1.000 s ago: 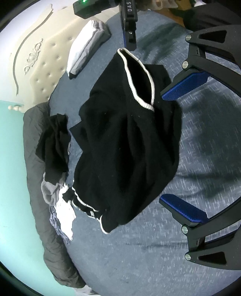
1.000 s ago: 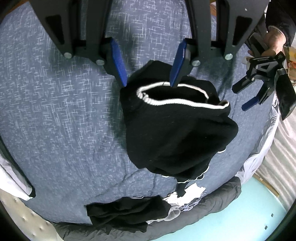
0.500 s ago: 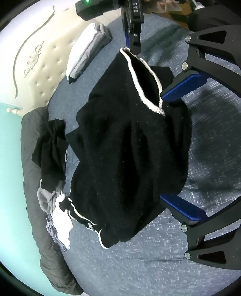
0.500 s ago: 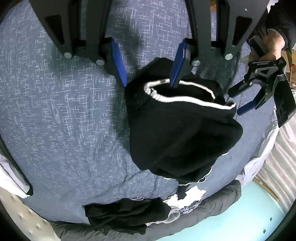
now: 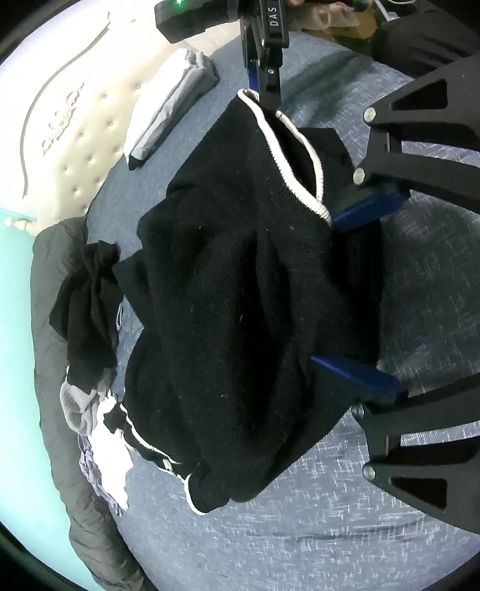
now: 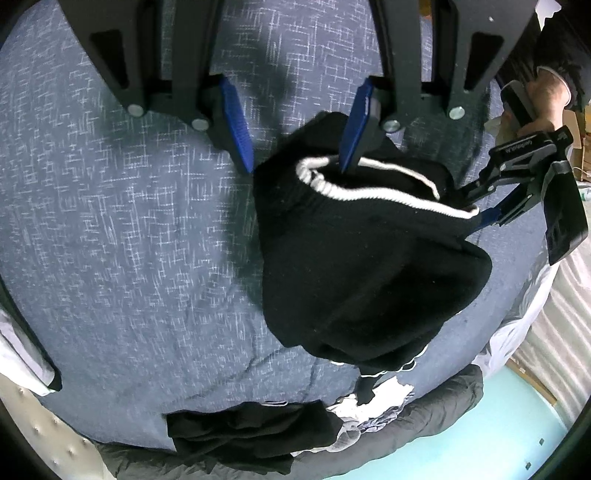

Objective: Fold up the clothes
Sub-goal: 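Move the left tool to the white-trimmed edge and grasp it beside the right tool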

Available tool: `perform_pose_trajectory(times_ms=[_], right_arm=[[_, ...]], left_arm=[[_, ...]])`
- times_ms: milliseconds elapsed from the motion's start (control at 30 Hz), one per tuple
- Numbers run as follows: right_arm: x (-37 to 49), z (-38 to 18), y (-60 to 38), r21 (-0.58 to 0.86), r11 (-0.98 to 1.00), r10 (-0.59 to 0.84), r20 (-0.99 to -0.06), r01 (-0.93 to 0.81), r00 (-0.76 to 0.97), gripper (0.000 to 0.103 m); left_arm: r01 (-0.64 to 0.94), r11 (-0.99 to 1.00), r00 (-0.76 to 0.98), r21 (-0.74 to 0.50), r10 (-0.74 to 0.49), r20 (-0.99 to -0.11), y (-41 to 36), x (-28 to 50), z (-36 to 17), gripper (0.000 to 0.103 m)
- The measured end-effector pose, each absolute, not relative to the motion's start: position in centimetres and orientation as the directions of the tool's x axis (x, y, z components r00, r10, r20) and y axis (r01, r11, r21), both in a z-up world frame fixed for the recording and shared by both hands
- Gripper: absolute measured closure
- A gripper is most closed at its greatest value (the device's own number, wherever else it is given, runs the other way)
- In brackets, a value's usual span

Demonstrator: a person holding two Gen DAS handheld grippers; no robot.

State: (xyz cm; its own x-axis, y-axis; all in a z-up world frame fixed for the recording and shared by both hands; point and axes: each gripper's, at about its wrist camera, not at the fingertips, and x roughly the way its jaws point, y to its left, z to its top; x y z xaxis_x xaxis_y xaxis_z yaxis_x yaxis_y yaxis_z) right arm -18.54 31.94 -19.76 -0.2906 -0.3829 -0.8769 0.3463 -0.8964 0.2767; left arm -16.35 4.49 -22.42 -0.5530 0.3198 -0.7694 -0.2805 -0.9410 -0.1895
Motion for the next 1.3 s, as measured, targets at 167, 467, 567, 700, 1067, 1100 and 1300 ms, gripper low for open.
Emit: perform_pose_trajectory(times_ms=[167,467,567,700,1067,1100,1300], right_arm=[[-18.8,-19.7,31.9,0.277,-0.894,-0.387,-0.874,0.351,-0.296,0.054],[-18.9,-19.5,32.1,0.285,-0.890,-0.397,-0.868,0.356,-0.297,0.049],[-18.7,-19.2,32.0,0.280,-0.885,-0.399,-0.868,0.372,-0.296,0.049],[-18.9,-19.0,32.5,0.291,-0.889,-0.403,-0.864,0.354,-0.303,0.049],[-18.4,-19.1,32.6,0.311,-0.887,-0.416,-0.859,0.343,-0.298,0.049],[-18.4,-19.1,32.6,0.311,-0.886,-0.417,-0.859,0.343,-0.298,0.049],[-18.6,-19.3,32.8,0.311,-0.887,-0.415,-0.861,0.340,-0.295,0.049]], left_arm=[[-0.271,-0.941,-0.553,-0.201,0.324,-0.768,2.7,-16.9,-21.9,0.072],[-0.311,-0.930,-0.546,-0.194,0.343,-0.765,2.9,-16.4,-21.4,0.073],[-0.313,-0.930,-0.543,-0.194,0.343,-0.766,2.9,-15.8,-21.4,0.072],[-0.315,-0.932,-0.547,-0.181,0.334,-0.768,3.0,-15.3,-21.1,0.069],[-0.337,-0.925,-0.573,-0.173,0.347,-0.743,3.4,-14.5,-19.8,0.051],[-0.344,-0.923,-0.572,-0.173,0.352,-0.741,3.6,-14.5,-19.7,0.051],[-0.403,-0.906,-0.571,-0.130,0.360,-0.738,5.4,-15.1,-19.7,0.051]])
